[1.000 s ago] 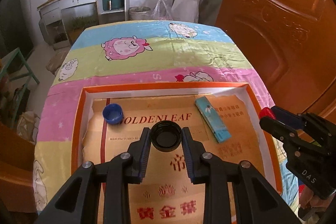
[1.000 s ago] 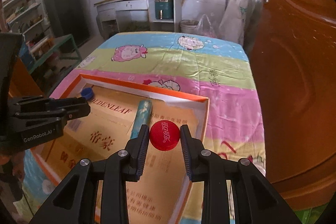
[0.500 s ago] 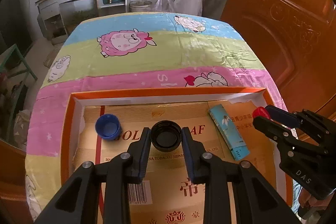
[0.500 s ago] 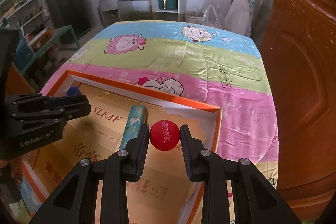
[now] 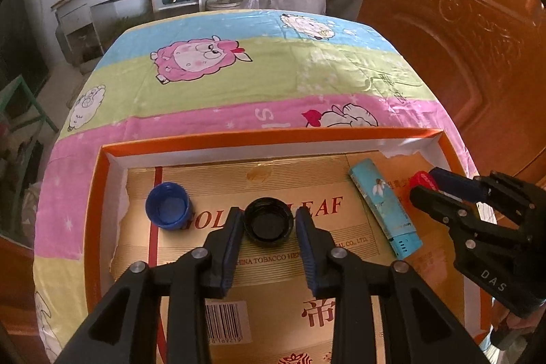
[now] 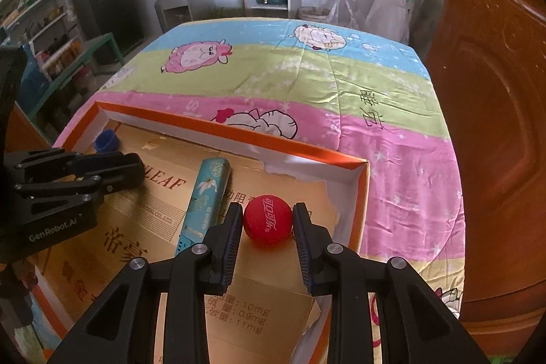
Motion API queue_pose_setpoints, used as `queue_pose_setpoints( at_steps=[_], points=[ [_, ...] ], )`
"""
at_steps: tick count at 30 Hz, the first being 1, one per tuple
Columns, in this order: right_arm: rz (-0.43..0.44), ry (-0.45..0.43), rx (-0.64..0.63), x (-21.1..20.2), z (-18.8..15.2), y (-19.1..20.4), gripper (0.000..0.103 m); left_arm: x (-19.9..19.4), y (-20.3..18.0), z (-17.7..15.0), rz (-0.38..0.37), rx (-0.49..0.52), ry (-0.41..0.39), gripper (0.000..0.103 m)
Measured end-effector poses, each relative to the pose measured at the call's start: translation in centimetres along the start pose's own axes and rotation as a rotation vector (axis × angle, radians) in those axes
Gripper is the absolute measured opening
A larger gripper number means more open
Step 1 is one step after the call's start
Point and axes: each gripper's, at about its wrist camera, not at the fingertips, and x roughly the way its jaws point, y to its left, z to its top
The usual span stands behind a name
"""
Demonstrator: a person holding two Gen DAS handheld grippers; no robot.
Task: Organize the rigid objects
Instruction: 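Carry the red cap and black cap over the tray with both grippers, then open both grippers to drop the red and black caps in the tray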
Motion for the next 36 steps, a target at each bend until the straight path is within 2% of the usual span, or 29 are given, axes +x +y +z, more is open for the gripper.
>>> queue_pose_setpoints(
  at_steps=[2,4,7,11,12,23,36],
  points=[
    [-0.007,0.019,-0.008,0.4,0.0,0.1,0.031,-0.1,-0.1,0.0,-0.008,0.006,-0.003,0.045],
    [-0.013,0.029,-0.012,0.6,0.0,0.2,0.031,-0.2,-0.1,-0.1,-0.008,0.009,-0.007,0.047],
    [-0.016,0.032,-0.011,0.7,0.0,0.2,0.032,-0.4,-0.1,-0.2,-0.004,0.009,-0.014,0.047],
    [-0.018,0.033,-0.011,0.6,-0.1,0.2,0.045,-1.5,-0.2,-0.2,-0.018,0.008,-0.038,0.047],
    [-0.016,0.033,-0.012,0.6,-0.1,0.2,0.046,-1.8,-0.2,-0.3,-0.022,0.008,-0.045,0.047],
    [-0.013,0.020,-0.006,-0.9,-1.0,0.6,0.046,-6.3,-0.5,-1.3,-0.062,0.002,-0.115,0.047],
    [-0.037,0.011,-0.010,-3.9,-2.0,1.8,0.046,-9.4,-0.6,-3.1,-0.069,0.002,-0.141,0.047]
  ],
)
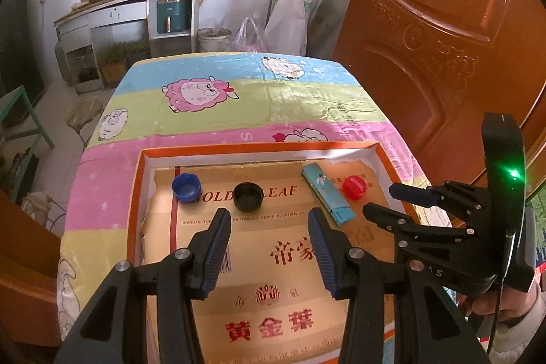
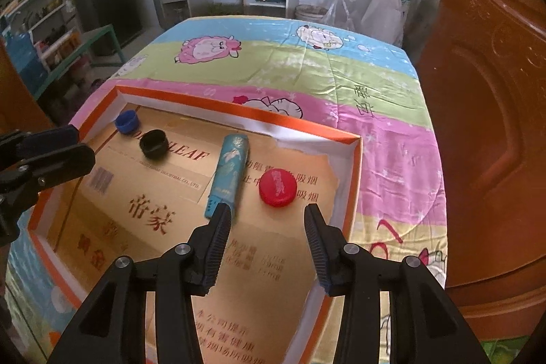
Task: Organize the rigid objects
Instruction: 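Open both grippers to drop the red and black caps in the tray, then move both grippers back toward the objects on the bedspread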
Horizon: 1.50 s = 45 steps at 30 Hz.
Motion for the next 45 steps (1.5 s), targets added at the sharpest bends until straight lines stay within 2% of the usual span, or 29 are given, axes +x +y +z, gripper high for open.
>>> queue_pose_setpoints(
  at_steps=[32,45],
  points=[
    [0.011,-0.065,0.016,-8.4,-7.0,5.2,0.046,-9.7,-0.8,-6.3,0.001,0.015,-0.093,0.047],
    [0.018,-0.096,0.012,-11.4,-9.7,7.6,0.046,-11.9,-0.3,-8.9,-0.011,0.002,-0.108,0.047]
  ],
)
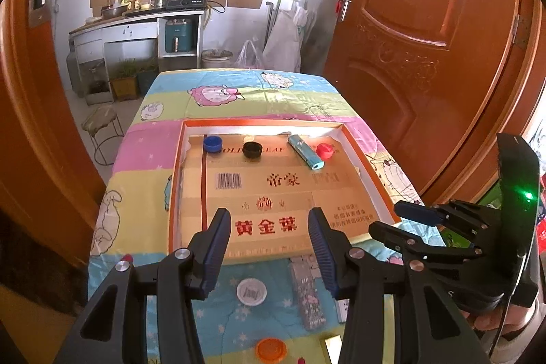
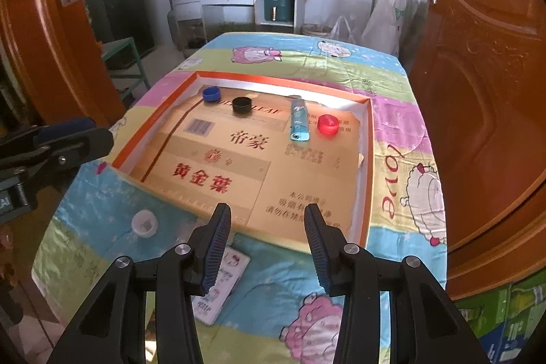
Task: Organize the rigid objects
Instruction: 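Move both grippers back toward the objects on the bedspread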
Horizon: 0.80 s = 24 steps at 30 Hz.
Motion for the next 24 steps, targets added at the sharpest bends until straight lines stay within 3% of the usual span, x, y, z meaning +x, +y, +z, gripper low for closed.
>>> queue_pose_setpoints(
  at_steps=[16,24],
  points=[
    [0.038,0.000,0.049,-2.2,-6.1,3.4,0.046,-2.3,0.2,-5.6,-0.040,0.008,0.011,0.047],
    [0.028,0.014,0.091,-2.4,-8.9,3.6,0.046,-3.3,-1.3,-11.0,-0.147,0.112,0.013,0.047]
  ],
)
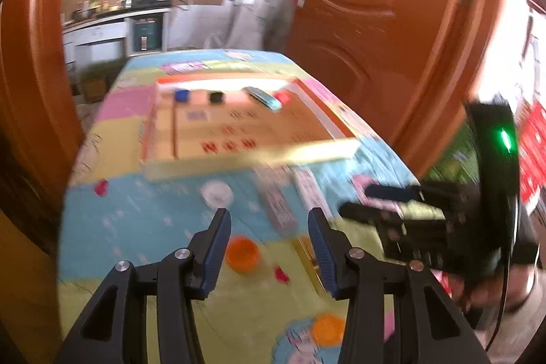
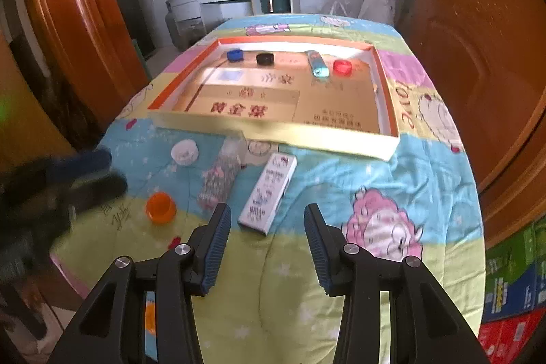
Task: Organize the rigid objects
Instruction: 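Move both grippers back toward the objects on the bedspread, then grasp the large orange cap with the left gripper while the right gripper grasps the gold box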
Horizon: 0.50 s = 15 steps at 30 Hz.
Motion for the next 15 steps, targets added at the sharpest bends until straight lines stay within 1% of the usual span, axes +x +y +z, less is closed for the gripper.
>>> queue_pose_setpoints(
  at_steps=[4,7,11,15],
  points=[
    [-0.009,0.006,0.014,-0.1,-1.0,-0.1,0.046,0.2,-2.2,-3.4,-0.035,0.077,0.020,0.047],
    [-0.016,0.008,0.017,-0.2,-1.6,-0.1,0.046,0.1,-3.9,-5.5,-0.037,0.136,0.013,0.047],
    [-0.020,0.004,0.013,-0.6,-2.0,0.0,0.046,0.2,-5.3,-7.5,-0.012,0.194,0.000,0.047],
    [-0.022,0.005,0.013,-0.7,-2.4,0.1,0.046,0.8,-5.7,-8.5,0.010,0.209,0.004,0.047]
  ],
)
